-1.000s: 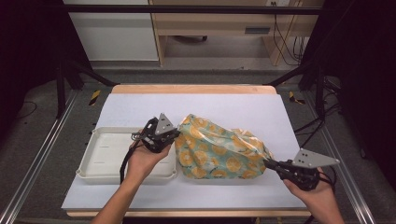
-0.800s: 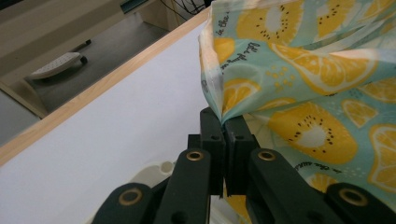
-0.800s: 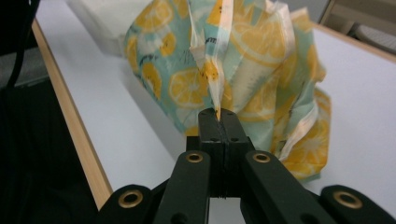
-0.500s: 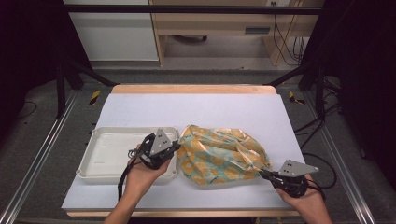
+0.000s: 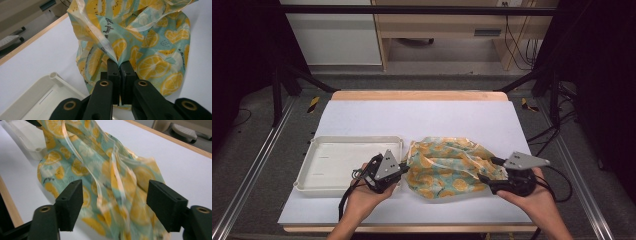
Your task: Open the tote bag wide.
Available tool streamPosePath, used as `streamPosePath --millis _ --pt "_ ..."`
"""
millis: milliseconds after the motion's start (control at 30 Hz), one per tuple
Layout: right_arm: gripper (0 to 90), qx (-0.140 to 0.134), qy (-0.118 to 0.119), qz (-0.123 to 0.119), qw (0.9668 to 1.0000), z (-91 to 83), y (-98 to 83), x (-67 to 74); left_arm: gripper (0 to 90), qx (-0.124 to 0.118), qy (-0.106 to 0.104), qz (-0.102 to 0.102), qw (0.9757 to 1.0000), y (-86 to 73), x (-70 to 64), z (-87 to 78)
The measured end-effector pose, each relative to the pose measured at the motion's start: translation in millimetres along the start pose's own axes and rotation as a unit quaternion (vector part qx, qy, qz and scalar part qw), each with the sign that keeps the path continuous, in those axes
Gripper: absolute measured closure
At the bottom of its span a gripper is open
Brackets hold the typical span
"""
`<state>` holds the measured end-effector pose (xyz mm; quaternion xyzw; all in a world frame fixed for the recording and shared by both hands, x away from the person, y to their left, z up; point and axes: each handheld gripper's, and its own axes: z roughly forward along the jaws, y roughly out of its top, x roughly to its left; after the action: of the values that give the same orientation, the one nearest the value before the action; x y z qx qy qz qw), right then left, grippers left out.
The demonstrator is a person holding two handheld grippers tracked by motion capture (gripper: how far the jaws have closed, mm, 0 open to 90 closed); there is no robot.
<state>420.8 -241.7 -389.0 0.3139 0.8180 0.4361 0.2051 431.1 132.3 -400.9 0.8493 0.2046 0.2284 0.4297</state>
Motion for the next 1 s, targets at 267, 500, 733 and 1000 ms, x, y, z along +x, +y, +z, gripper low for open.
streamPosePath --millis 267,500,733,1000 --pt "40.1 0.046 0.027 0.004 0.9985 47.0 14.8 -12.6 88.4 0.01 -0.007 0.013 0.9998 1.1 0.3 -5.3" --pt "89.1 0.018 0.044 -0.04 0.998 29.2 4.7 8.2 87.8 0.03 0.002 0.023 0.9993 -1.5 6.0 -5.4" --pt "90.0 0.003 0.079 -0.061 0.995 4.4 -16.5 34.9 87.7 0.032 0.031 0.015 0.9989 0.6 17.1 1.7" --pt "90.0 0.048 0.082 -0.063 0.9935 4.9 -53.6 45.5 88.2 -0.006 0.094 -0.02 0.9953 7.2 36.1 7.2"
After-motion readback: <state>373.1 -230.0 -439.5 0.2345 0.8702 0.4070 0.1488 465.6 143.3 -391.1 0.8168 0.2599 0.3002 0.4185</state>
